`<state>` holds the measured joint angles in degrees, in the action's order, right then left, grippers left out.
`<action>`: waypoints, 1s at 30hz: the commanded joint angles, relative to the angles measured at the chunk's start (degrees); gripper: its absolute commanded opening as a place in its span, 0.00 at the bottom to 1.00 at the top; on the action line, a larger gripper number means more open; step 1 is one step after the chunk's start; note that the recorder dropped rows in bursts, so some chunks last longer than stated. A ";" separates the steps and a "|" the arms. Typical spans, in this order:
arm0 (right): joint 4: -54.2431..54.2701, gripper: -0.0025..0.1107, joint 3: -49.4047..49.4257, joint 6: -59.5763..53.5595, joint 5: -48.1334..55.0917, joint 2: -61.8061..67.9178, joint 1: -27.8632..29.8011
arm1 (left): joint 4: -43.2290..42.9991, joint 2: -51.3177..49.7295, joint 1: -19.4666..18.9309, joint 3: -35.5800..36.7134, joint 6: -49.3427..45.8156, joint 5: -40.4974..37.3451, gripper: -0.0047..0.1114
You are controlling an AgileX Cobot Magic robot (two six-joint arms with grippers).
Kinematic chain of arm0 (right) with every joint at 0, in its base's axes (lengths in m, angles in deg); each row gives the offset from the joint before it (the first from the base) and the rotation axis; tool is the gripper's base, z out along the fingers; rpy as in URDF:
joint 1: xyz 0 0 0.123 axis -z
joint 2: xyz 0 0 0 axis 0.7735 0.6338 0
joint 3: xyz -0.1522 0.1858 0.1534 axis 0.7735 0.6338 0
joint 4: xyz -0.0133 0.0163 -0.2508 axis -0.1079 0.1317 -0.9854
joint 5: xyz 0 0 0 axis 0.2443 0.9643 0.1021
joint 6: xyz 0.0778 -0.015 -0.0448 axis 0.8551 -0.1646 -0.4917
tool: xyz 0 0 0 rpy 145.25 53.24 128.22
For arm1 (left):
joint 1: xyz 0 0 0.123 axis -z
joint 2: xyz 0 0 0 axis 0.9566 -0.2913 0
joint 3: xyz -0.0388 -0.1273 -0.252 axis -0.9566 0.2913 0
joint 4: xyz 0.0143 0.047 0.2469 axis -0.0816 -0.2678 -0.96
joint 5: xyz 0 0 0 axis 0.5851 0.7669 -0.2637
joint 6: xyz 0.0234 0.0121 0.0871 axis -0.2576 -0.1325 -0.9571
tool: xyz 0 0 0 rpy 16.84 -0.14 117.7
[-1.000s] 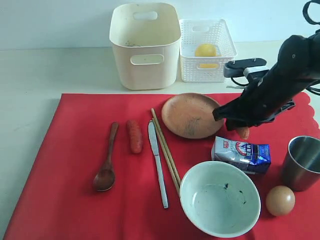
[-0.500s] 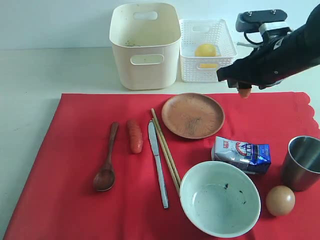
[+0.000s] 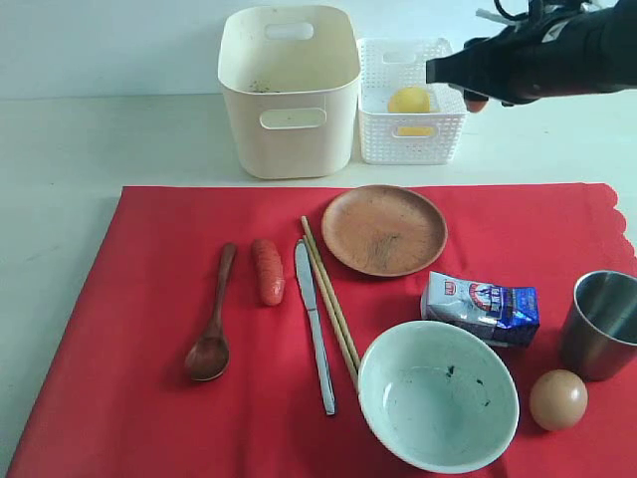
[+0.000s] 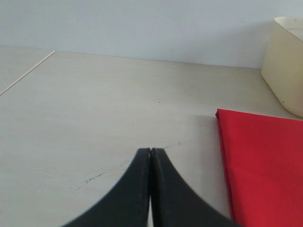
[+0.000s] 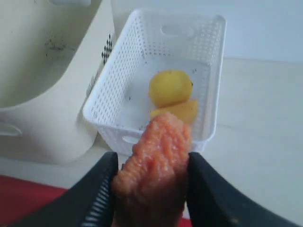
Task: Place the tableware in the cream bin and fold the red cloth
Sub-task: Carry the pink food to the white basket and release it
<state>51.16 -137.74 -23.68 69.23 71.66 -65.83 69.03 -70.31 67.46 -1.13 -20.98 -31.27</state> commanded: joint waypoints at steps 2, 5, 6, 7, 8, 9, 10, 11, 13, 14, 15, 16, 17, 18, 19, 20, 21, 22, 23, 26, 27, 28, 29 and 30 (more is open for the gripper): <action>0.13 0.02 -6.89 -0.10 -1.48 5.83 -0.13 | -0.14 0.36 -0.13 -0.06 0.40 0.25 0.05; 0.13 0.02 -10.73 -0.10 -0.99 9.62 -0.13 | -0.14 0.36 -0.13 -0.06 0.40 0.25 0.05; 0.13 0.02 -11.77 -0.10 -0.99 10.68 -0.13 | -0.14 0.36 -0.13 -0.06 0.40 0.25 0.05; 0.13 0.02 -13.08 -0.10 -0.67 11.95 -0.13 | -0.14 0.36 -0.13 -0.06 0.40 0.25 0.05; 0.13 0.02 -14.31 -0.10 -0.67 13.24 -0.13 | -0.14 0.36 -0.13 -0.06 0.40 0.25 0.05; 0.13 0.02 -15.57 -0.10 -0.67 14.26 -0.13 | -0.14 0.36 -0.13 -0.06 0.40 0.25 0.05; 0.13 0.02 -16.86 -0.10 -0.67 15.49 -0.13 | -0.14 0.36 -0.13 -0.06 0.40 0.25 0.05; 0.13 0.02 -18.18 -0.10 -0.67 16.70 -0.13 | -0.14 0.36 -0.13 -0.06 0.40 0.25 0.05; 0.13 0.02 -20.49 -0.10 -0.67 19.10 -0.13 | -0.14 0.36 -0.13 -0.06 0.40 0.25 0.05; 0.13 0.02 -21.71 0.01 -0.67 20.26 -0.13 | -0.14 0.36 -0.13 -0.06 0.40 0.25 0.05; 0.13 0.02 -22.63 0.01 -0.67 21.18 -0.13 | -0.14 0.36 -0.13 -0.06 0.40 0.25 0.05; 0.23 0.02 -23.82 0.01 -0.67 22.33 -0.13 | -0.14 0.36 -0.13 -0.06 0.40 0.25 0.05; 0.23 0.02 -24.97 0.01 -0.67 23.49 -0.13 | -0.14 0.36 -0.13 -0.06 0.40 0.25 0.05; 0.23 0.02 -26.11 0.01 -0.67 24.40 -0.13 | -0.14 0.36 -0.13 -0.06 0.40 0.25 0.05; 0.23 0.02 -27.16 0.01 -0.67 25.43 -0.13 | -0.14 0.36 -0.13 -0.06 0.40 0.25 0.05; 0.23 0.02 -28.13 0.01 -0.67 26.32 -0.13 | -0.14 0.36 -0.13 -0.06 0.40 0.25 0.05; 0.23 0.02 -28.88 0.01 -0.55 27.09 -0.13 | -0.14 0.36 -0.13 -0.06 0.40 0.25 0.05; 0.81 0.02 -29.74 0.01 -0.45 27.77 -0.13 | -0.14 0.36 -0.13 -0.06 0.40 0.25 0.05; 1.79 0.02 -30.48 0.01 -0.23 28.29 -0.13 | -0.14 0.36 -0.13 -0.06 0.40 0.25 0.05; 5.27 0.05 -31.61 0.01 0.38 29.24 -0.13 | -0.14 0.36 -0.13 -0.06 0.40 0.25 0.05; 5.41 0.07 -31.86 0.01 0.81 29.35 -0.13 | -0.14 0.36 -0.13 -0.06 0.40 0.25 0.05; 5.41 0.10 -31.96 0.01 0.81 29.48 -0.13 | -0.14 0.36 -0.13 -0.06 0.40 0.25 0.05; 5.41 0.13 -31.96 0.01 0.81 29.48 -0.13 | -0.14 0.36 -0.13 -0.06 0.40 0.25 0.05; 5.41 0.17 -31.96 0.01 0.81 29.57 -0.13 | -0.14 0.36 -0.13 -0.06 0.40 0.25 0.05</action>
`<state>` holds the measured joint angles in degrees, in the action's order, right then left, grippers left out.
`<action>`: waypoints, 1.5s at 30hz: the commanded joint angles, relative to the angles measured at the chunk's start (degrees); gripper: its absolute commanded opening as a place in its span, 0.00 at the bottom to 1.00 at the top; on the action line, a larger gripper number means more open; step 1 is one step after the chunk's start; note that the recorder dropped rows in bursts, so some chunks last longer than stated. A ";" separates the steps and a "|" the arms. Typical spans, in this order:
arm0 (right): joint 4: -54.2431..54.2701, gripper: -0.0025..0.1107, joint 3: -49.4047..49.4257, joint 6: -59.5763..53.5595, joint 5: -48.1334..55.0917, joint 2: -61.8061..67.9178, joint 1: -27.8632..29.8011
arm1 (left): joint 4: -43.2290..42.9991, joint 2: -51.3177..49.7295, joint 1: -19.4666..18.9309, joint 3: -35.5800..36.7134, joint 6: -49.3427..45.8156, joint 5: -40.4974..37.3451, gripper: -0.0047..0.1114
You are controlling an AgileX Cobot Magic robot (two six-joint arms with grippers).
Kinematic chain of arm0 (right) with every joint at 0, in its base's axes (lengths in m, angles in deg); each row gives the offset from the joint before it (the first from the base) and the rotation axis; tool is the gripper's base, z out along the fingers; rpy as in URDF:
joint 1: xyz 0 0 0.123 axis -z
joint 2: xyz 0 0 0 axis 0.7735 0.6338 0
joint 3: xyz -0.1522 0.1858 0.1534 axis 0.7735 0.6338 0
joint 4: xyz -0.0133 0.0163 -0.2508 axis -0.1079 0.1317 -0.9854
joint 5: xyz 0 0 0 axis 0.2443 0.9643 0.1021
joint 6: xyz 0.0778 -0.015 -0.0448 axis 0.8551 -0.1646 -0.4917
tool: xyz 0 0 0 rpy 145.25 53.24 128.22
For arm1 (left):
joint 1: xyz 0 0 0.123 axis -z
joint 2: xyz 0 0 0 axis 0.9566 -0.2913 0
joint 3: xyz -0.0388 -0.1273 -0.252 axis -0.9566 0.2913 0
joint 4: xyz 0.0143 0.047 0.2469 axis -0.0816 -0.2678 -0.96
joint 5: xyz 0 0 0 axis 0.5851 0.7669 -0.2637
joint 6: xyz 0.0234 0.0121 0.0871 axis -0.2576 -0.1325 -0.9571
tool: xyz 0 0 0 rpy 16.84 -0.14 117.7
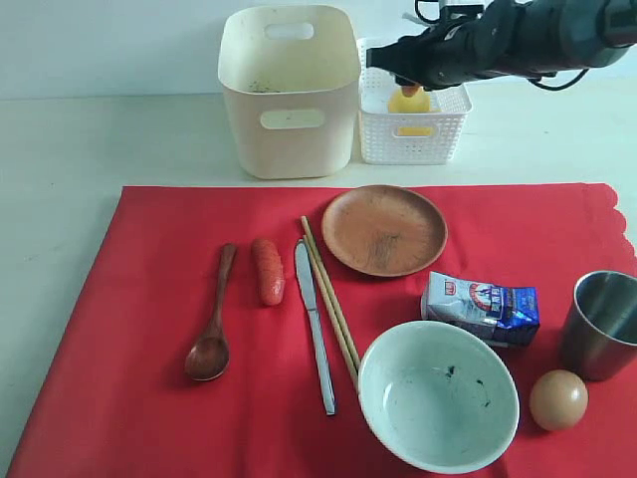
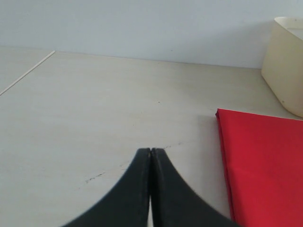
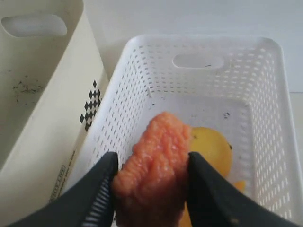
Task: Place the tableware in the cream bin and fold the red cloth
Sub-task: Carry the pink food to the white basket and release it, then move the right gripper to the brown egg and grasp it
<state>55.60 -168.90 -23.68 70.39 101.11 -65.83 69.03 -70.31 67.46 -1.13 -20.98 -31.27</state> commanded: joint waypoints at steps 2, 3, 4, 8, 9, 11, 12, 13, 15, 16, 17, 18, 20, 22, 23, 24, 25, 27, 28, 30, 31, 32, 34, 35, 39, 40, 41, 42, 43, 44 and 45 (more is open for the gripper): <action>0.97 0.23 -0.80 0.01 -0.34 0.12 -0.13 | -0.14 0.36 -0.13 -0.06 0.40 0.25 0.05; 0.97 0.26 -0.80 -0.15 -0.34 0.12 -0.13 | -0.14 0.36 -0.13 -0.06 0.40 0.25 0.05; 0.97 0.34 -0.80 -0.15 -0.09 0.12 -0.13 | -0.14 0.36 -0.13 -0.06 0.40 0.25 0.05; 0.86 0.50 -0.80 -0.15 0.75 0.12 -0.13 | -0.14 0.36 -0.13 -0.06 0.40 0.25 0.05; 0.74 0.51 -0.80 -0.15 0.83 0.12 -0.13 | -0.14 0.36 -0.13 -0.06 0.40 0.25 0.05; 0.74 0.58 -0.80 -0.15 0.97 0.12 -0.13 | -0.14 0.36 -0.13 -0.06 0.40 0.25 0.05; 0.74 0.59 -0.80 -0.15 1.24 0.12 -0.13 | -0.14 0.36 -0.13 -0.06 0.40 0.25 0.05; 0.74 0.60 -0.80 -0.15 1.86 0.01 -0.13 | -0.14 0.36 -0.13 -0.06 0.40 0.25 0.05; 0.74 0.59 -0.80 -0.15 4.54 -0.92 -0.13 | -0.14 0.36 -0.13 -0.06 0.40 0.25 0.05; 0.74 0.59 -0.80 -0.15 6.32 -1.69 -0.13 | -0.14 0.36 -0.13 -0.06 0.40 0.25 0.05; 0.74 0.59 -0.80 -0.15 8.48 -2.76 -0.13 | -0.14 0.36 -0.13 -0.06 0.40 0.25 0.05; 0.74 0.59 -0.80 -0.15 10.71 -3.82 -0.13 | -0.14 0.36 -0.13 -0.06 0.40 0.25 0.05; 0.35 0.59 -0.80 -0.15 14.49 -5.95 -0.13 | -0.14 0.36 -0.13 -0.06 0.40 0.25 0.05; 0.22 0.59 -0.80 -0.15 17.92 -7.77 -0.13 | -0.14 0.36 -0.13 -0.06 0.40 0.25 0.05; 0.22 0.59 -0.80 -0.15 19.37 -8.71 -0.13 | -0.14 0.36 -0.13 -0.06 0.40 0.25 0.05; 0.22 0.59 -0.80 -0.15 21.01 -9.60 -0.13 | -0.14 0.36 -0.13 -0.06 0.40 0.25 0.05; 0.22 0.59 -0.80 -0.15 22.33 -10.30 -0.13 | -0.14 0.36 -0.13 -0.06 0.40 0.25 0.05; -0.25 0.55 -0.80 -0.15 25.80 -11.91 -0.13 | -0.14 0.36 -0.13 -0.06 0.40 0.25 0.05; -0.91 0.53 -0.80 -0.15 27.13 -12.67 -0.13 | -0.14 0.36 -0.13 -0.06 0.40 0.25 0.05; -2.10 0.46 -0.68 -0.15 30.17 -14.05 -0.13 | -0.14 0.36 -0.13 -0.06 0.40 0.25 0.05; -2.24 0.43 -0.68 -0.15 31.27 -14.54 -0.13 | -0.14 0.36 -0.13 -0.06 0.40 0.25 0.05; -2.38 0.38 -0.68 -0.15 32.53 -15.19 -0.13 | -0.14 0.36 -0.13 -0.06 0.40 0.25 0.05; -2.46 0.29 -0.68 -0.15 34.57 -16.31 -0.13 | -0.14 0.36 -0.13 -0.06 0.40 0.25 0.05; -2.46 0.24 -0.68 -0.15 35.82 -16.98 -0.13 | -0.14 0.36 -0.13 -0.06 0.40 0.25 0.05; -2.46 0.11 1.03 -0.15 39.11 -20.18 -0.13 | -0.14 0.36 -0.13 -0.06 0.40 0.25 0.05; -2.46 0.09 2.14 -0.15 39.11 -21.14 -0.13 | -0.14 0.36 -0.13 -0.06 0.40 0.25 0.05; -2.46 0.07 3.85 -0.15 38.71 -22.48 -0.13 | -0.14 0.36 -0.13 -0.06 0.40 0.25 0.05; -2.46 0.05 5.84 -0.15 38.15 -23.87 -0.13 | -0.14 0.36 -0.13 -0.06 0.40 0.25 0.05; -2.46 0.03 8.03 -0.15 37.62 -25.05 -0.13 | -0.14 0.36 -0.13 -0.06 0.40 0.25 0.05; -2.46 0.02 10.35 -0.15 36.86 -26.61 -0.13 | -0.14 0.36 -0.13 -0.06 0.40 0.25 0.05; -2.46 0.02 12.69 -0.15 36.17 -28.12 -0.13 | -0.14 0.36 -0.13 -0.06 0.40 0.25 0.05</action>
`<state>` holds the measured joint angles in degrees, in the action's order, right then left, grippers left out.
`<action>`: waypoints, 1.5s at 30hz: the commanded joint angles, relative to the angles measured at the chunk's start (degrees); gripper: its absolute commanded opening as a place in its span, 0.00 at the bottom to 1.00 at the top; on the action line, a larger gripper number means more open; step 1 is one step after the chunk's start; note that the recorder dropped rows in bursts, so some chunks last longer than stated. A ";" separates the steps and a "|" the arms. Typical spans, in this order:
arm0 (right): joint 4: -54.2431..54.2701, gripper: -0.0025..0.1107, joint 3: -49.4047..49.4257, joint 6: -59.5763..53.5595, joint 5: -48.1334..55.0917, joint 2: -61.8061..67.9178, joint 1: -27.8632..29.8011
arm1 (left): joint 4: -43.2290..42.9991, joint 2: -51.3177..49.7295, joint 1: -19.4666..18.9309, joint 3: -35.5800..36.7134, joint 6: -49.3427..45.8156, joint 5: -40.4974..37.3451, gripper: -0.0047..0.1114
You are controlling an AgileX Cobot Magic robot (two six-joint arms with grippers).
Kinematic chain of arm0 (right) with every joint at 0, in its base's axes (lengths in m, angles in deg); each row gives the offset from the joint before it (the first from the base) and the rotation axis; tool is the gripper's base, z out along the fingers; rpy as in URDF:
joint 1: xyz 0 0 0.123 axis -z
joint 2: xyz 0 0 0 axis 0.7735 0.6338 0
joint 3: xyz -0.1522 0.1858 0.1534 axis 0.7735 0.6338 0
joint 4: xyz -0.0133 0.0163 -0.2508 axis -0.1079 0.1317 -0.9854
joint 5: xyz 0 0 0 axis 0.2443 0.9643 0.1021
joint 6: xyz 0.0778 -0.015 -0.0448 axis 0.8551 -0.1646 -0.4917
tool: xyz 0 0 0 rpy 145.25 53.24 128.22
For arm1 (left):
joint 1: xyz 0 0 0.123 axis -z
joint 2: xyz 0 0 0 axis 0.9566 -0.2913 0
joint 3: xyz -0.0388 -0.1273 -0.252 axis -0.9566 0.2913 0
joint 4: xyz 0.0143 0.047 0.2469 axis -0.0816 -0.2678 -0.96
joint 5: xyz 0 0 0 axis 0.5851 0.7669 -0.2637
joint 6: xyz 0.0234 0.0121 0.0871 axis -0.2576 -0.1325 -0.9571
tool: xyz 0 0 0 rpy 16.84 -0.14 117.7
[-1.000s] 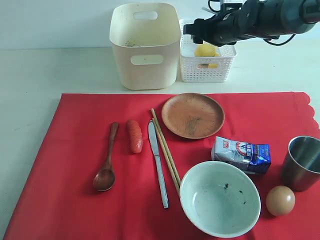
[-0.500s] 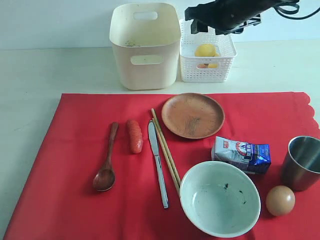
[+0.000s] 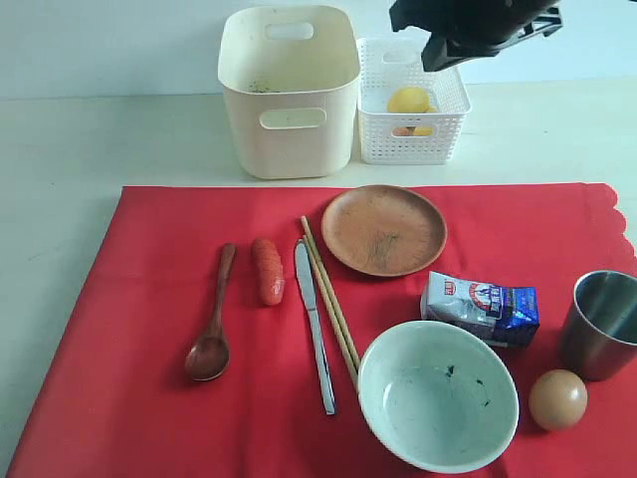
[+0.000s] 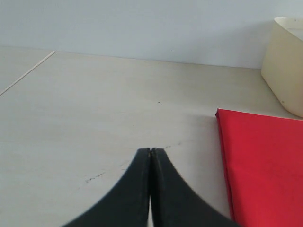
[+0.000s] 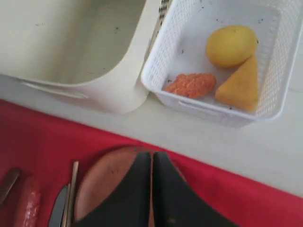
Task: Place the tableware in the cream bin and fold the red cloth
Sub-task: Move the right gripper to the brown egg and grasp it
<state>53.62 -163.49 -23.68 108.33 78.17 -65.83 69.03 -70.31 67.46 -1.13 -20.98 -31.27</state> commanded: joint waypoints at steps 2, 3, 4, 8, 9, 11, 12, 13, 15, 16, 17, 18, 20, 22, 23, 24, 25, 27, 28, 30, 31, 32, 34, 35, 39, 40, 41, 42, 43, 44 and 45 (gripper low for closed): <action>-0.48 0.02 11.36 -0.15 -2.84 -8.13 -0.13 | -0.14 0.36 -0.13 -0.06 0.40 0.25 0.05; -0.48 0.02 13.49 -0.15 -3.09 -9.55 -0.13 | -0.14 0.36 -0.13 -0.06 0.40 0.25 0.05; -0.19 0.02 15.43 -0.15 -3.09 -10.81 -0.13 | -0.14 0.36 -0.13 -0.06 0.40 0.25 0.05; 1.50 0.02 21.32 -0.15 -2.39 -14.78 -0.13 | -0.14 0.36 -0.13 -0.06 0.40 0.25 0.05; 1.51 0.02 22.58 -0.15 -2.13 -15.82 -0.13 | -0.14 0.36 -0.13 -0.06 0.40 0.25 0.05; 1.51 0.02 24.74 -0.15 -1.65 -17.69 -0.13 | -0.14 0.36 -0.13 -0.06 0.40 0.25 0.05; 1.51 0.02 25.78 -0.15 -1.15 -18.69 -0.13 | -0.14 0.36 -0.13 -0.06 0.40 0.25 0.05; 1.59 0.02 26.75 -0.15 -0.52 -19.66 -0.13 | -0.14 0.36 -0.13 -0.06 0.40 0.25 0.05; 1.64 0.02 28.63 -0.15 1.36 -21.54 -0.13 | -0.14 0.36 -0.13 -0.06 0.40 0.25 0.05; 1.90 0.02 29.44 -0.15 2.30 -22.52 -0.13 | -0.14 0.36 -0.13 -0.06 0.40 0.25 0.05; 2.42 0.02 30.31 -0.54 2.96 -23.36 -0.13 | -0.14 0.36 -0.13 -0.06 0.40 0.25 0.05; 3.09 0.02 31.79 -1.17 3.50 -24.75 -0.13 | -0.14 0.36 -0.13 -0.06 0.40 0.25 0.05; 4.12 0.02 34.28 -1.86 3.85 -26.83 -0.13 | -0.14 0.36 -0.13 -0.06 0.40 0.25 0.05; 4.26 0.02 37.09 -1.86 4.58 -29.75 -0.13 | -0.14 0.36 -0.13 -0.06 0.40 0.25 0.05; 4.26 0.02 38.19 -1.86 5.15 -31.30 -0.13 | -0.14 0.36 -0.13 -0.06 0.40 0.25 0.05; 4.26 0.02 39.81 -1.63 6.00 -32.90 -0.13 | -0.14 0.36 -0.13 -0.06 0.40 0.25 0.05; 4.26 0.02 40.85 -1.63 6.64 -34.54 -0.13 | -0.14 0.36 -0.13 -0.06 0.40 0.25 0.05; 4.53 0.02 43.33 -1.56 8.26 -37.88 -0.13 | -0.14 0.36 -0.13 -0.06 0.40 0.25 0.05; 4.68 0.02 44.30 -1.56 9.13 -39.24 -0.13 | -0.14 0.36 -0.13 -0.06 0.40 0.25 0.05; 4.68 0.02 46.45 -1.56 11.07 -42.36 -0.13 | -0.14 0.36 -0.13 -0.06 0.40 0.25 0.05; 4.68 0.02 47.47 -1.56 11.78 -43.51 -0.13 | -0.14 0.36 -0.13 -0.06 0.40 0.25 0.05; 4.68 0.02 48.48 -1.56 12.51 -44.85 -0.13 | -0.14 0.36 -0.13 -0.06 0.40 0.25 0.05; 4.13 0.03 50.21 -1.56 13.52 -46.86 -0.13 | -0.14 0.36 -0.13 -0.06 0.40 0.25 0.05; 3.36 0.04 51.17 -1.49 13.90 -47.57 -0.13 | -0.14 0.36 -0.13 -0.06 0.40 0.25 0.05; 0.85 0.18 53.45 2.59 12.92 -48.33 -0.13 | -0.14 0.36 -0.13 -0.06 0.40 0.25 0.05; 0.64 0.22 53.45 2.59 12.82 -48.33 -0.13 | -0.14 0.36 -0.13 -0.06 0.40 0.25 0.05; 0.64 0.26 53.45 2.59 12.71 -48.22 -0.13 | -0.14 0.36 -0.13 -0.06 0.40 0.25 0.05; 0.64 0.30 53.45 2.59 12.83 -48.13 -0.13 | -0.14 0.36 -0.13 -0.06 0.40 0.25 0.05; 0.64 0.34 53.45 2.59 12.83 -48.13 -0.13 | -0.14 0.36 -0.13 -0.06 0.40 0.25 0.05; 0.37 0.37 53.45 2.59 12.60 -48.13 -0.13 | -0.14 0.36 -0.13 -0.06 0.40 0.25 0.05; -0.47 0.41 53.45 2.59 12.46 -48.13 -0.13 | -0.14 0.36 -0.13 -0.06 0.40 0.25 0.05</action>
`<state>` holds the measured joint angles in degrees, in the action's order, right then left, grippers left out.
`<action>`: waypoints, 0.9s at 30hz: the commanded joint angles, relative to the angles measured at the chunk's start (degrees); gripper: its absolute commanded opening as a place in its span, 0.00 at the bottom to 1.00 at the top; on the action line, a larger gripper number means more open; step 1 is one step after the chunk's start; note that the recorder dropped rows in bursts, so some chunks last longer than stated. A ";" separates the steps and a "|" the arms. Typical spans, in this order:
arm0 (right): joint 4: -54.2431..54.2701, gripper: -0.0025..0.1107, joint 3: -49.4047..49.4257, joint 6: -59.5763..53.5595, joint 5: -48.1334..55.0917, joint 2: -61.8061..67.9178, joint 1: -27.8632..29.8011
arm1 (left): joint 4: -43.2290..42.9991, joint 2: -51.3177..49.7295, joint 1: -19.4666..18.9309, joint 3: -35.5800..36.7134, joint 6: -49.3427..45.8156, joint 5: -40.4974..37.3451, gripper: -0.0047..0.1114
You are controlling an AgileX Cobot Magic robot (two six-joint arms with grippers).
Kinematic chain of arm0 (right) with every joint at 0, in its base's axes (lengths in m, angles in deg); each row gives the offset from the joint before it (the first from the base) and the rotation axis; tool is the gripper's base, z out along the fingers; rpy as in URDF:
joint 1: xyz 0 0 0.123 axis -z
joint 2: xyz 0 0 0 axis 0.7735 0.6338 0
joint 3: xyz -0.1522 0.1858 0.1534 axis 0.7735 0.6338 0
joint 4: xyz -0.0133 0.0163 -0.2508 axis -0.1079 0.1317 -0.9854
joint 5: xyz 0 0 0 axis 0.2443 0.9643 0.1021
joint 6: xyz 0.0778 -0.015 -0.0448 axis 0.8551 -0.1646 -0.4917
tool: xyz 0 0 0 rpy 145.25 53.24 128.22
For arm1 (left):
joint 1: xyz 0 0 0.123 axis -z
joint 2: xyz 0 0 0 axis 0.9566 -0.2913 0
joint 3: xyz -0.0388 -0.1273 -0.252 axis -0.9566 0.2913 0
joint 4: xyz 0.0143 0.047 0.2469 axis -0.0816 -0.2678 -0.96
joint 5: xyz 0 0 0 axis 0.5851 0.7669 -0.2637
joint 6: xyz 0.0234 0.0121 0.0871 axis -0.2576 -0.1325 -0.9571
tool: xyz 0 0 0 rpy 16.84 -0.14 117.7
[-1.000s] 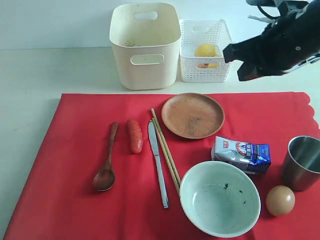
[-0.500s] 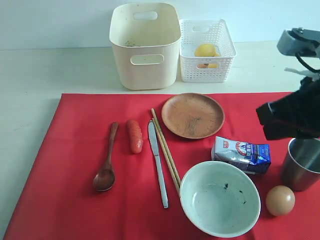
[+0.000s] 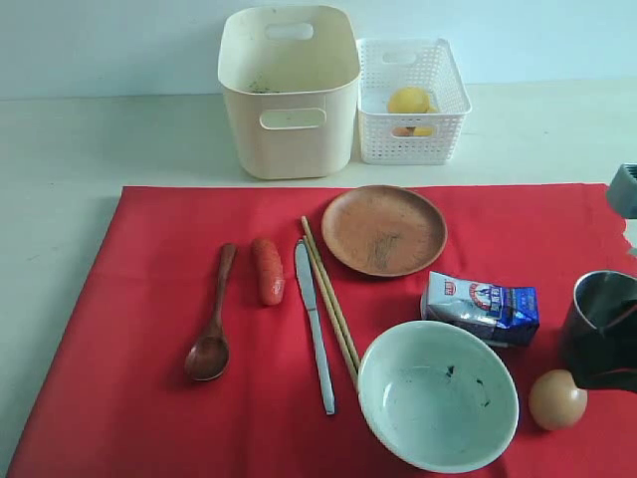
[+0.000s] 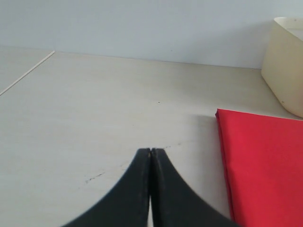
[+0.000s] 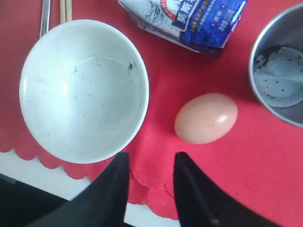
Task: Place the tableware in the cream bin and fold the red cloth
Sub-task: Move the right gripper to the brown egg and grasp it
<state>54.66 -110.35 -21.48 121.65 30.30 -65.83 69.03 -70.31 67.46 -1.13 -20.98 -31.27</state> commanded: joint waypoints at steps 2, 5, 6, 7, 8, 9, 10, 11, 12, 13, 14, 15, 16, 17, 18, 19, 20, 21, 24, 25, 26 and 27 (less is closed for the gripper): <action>-3.77 0.46 0.31 0.49 -1.30 -0.11 -0.13 | -0.14 0.36 -0.13 -0.06 0.40 0.25 0.05; -5.03 0.51 0.31 0.94 -1.32 1.65 -0.13 | -0.14 0.36 -0.13 -0.06 0.40 0.25 0.05; -5.03 0.52 0.31 0.94 -1.81 2.65 -0.13 | -0.14 0.36 -0.13 -0.06 0.40 0.25 0.05; -5.17 0.52 0.42 0.94 -2.51 3.90 -0.13 | -0.14 0.36 -0.13 -0.06 0.40 0.25 0.05; -5.17 0.52 0.69 0.94 -3.43 4.97 -0.13 | -0.14 0.36 -0.13 -0.06 0.40 0.25 0.05; -5.17 0.52 0.96 0.94 -4.75 6.34 -0.13 | -0.14 0.36 -0.13 -0.06 0.40 0.25 0.05; -5.17 0.52 1.03 0.94 -5.66 7.78 -0.13 | -0.14 0.36 -0.13 -0.06 0.40 0.25 0.05; -4.93 0.52 1.03 0.94 -6.18 9.17 -0.13 | -0.14 0.36 -0.13 -0.06 0.40 0.25 0.05; -4.37 0.52 1.03 0.94 -6.70 10.52 -0.13 | -0.14 0.36 -0.13 -0.06 0.40 0.25 0.05; -3.75 0.52 1.03 0.76 -7.11 11.80 -0.13 | -0.14 0.36 -0.13 -0.06 0.40 0.25 0.05; -3.48 0.52 1.03 0.71 -7.34 12.73 -0.13 | -0.14 0.36 -0.13 -0.06 0.40 0.25 0.05; -3.48 0.52 1.17 0.71 -8.02 13.86 -0.13 | -0.14 0.36 -0.13 -0.06 0.40 0.25 0.05; -3.58 0.53 1.31 0.71 -8.93 14.93 -0.13 | -0.14 0.36 -0.13 -0.06 0.40 0.25 0.05; -3.58 0.54 1.31 0.71 -9.70 15.71 -0.13 | -0.14 0.36 -0.13 -0.06 0.40 0.25 0.05; -3.58 0.56 1.31 0.71 -10.37 16.64 -0.13 | -0.14 0.36 -0.13 -0.06 0.40 0.25 0.05; -3.58 0.58 1.31 0.71 -11.36 17.46 -0.13 | -0.14 0.36 -0.13 -0.06 0.40 0.25 0.05; -3.58 0.60 1.31 0.71 -11.92 18.26 -0.13 | -0.14 0.36 -0.13 -0.06 0.40 0.25 0.05; -3.58 0.63 1.31 0.71 -12.43 19.05 -0.13 | -0.14 0.36 -0.13 -0.06 0.40 0.25 0.05; -3.47 0.68 1.31 0.82 -12.95 21.01 -0.13 | -0.14 0.36 -0.13 -0.06 0.40 0.25 0.05; -3.47 0.68 1.31 0.93 -13.22 21.60 -0.13 | -0.14 0.36 -0.13 -0.06 0.40 0.25 0.05; -3.47 0.68 1.31 1.20 -13.37 22.17 -0.13 | -0.14 0.36 -0.13 -0.06 0.40 0.25 0.05; -3.47 0.68 1.31 1.34 -13.99 22.63 -0.13 | -0.14 0.36 -0.13 -0.06 0.40 0.25 0.05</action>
<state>50.95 -109.31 -20.37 109.38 51.63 -65.83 69.03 -70.31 67.46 -1.13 -20.98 -31.27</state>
